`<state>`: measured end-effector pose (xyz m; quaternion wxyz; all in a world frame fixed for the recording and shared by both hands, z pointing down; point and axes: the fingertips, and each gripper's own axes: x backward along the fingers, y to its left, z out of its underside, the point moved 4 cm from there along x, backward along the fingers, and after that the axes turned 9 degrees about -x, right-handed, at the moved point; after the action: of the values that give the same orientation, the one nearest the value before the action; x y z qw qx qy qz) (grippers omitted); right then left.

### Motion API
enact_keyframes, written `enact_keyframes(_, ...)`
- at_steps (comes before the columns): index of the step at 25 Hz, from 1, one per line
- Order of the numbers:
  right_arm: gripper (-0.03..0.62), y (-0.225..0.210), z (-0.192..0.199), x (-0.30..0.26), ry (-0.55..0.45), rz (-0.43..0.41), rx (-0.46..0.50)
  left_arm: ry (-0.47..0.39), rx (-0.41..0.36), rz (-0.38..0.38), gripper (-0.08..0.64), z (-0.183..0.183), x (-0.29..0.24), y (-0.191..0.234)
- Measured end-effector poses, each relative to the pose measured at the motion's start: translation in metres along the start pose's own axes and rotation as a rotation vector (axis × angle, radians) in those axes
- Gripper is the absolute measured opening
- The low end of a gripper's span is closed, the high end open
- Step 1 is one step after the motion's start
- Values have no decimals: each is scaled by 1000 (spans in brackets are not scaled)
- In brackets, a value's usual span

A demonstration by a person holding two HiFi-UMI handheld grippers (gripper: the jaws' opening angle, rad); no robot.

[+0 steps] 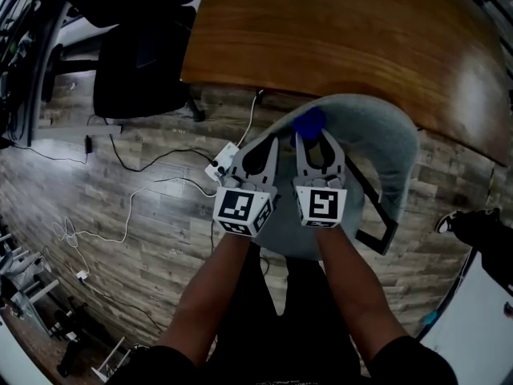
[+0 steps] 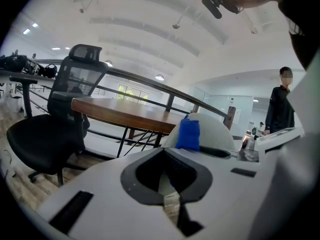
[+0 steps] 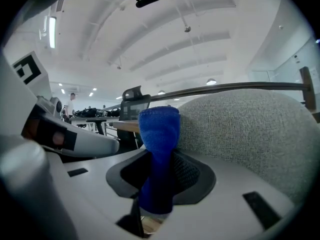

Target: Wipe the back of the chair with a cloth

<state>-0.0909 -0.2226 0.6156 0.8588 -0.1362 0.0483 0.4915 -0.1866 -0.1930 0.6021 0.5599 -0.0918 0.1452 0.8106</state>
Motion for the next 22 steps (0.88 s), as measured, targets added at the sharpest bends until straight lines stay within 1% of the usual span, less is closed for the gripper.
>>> enact_keyframes(5, 114, -8, 0, 3, -1, 17, 3, 9, -4, 21, -2, 3, -5, -5)
enact_keyframes(10, 115, -29, -2, 8, -10, 92, -2, 11, -1, 50, -2, 1, -14, -15)
enact_keyframes(14, 115, -45, 0, 11, -2, 124, -2, 11, -12, 74, -2, -2, -24, -27)
enact_keyframes(17, 115, -58, -1, 17, -6, 162, -13, 16, -30, 104, -2, -4, -31, -37)
enact_keyframes(22, 115, -79, 1, 28, -13, 218, -25, 50, -64, 142, -2, 0, -39, -51)
